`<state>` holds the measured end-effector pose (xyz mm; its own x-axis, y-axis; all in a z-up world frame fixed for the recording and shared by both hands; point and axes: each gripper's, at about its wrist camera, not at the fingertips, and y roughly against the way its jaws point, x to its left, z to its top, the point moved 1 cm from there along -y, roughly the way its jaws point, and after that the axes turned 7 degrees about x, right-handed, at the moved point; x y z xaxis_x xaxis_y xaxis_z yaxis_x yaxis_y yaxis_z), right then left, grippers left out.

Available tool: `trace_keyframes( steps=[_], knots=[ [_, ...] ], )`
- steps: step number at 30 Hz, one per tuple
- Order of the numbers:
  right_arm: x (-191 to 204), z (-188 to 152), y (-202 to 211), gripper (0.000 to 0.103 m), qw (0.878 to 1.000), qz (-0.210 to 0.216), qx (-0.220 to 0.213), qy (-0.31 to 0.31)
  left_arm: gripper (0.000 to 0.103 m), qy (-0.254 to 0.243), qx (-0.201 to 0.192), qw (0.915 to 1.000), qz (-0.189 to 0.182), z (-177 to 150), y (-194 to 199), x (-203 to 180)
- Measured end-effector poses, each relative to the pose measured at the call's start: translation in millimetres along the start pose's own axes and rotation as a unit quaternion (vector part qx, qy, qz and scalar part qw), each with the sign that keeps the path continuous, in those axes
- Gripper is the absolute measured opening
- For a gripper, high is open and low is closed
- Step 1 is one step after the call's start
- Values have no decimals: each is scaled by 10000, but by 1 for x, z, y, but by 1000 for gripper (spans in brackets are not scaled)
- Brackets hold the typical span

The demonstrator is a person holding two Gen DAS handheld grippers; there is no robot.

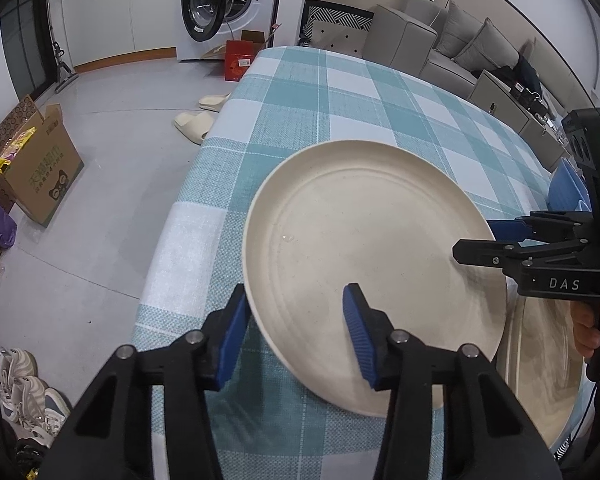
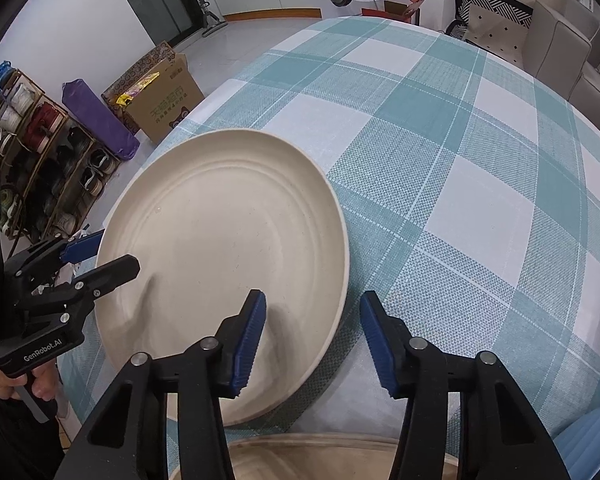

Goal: Organize plates and bowls

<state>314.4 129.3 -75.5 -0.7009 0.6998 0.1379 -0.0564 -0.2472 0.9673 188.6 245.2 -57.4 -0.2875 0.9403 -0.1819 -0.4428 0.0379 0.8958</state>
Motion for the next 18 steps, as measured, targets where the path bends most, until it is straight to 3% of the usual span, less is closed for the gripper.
trace_keyframes(
  steps=[8,18],
  knots=[
    [1,-3,-1,30,9999,-19,33,112,32,66,46,10000,8,-4,2,3],
    [3,-5,2,25,9997,-165,-22,188,30,-10,-7,9999,141,-3,8,-1]
  ],
)
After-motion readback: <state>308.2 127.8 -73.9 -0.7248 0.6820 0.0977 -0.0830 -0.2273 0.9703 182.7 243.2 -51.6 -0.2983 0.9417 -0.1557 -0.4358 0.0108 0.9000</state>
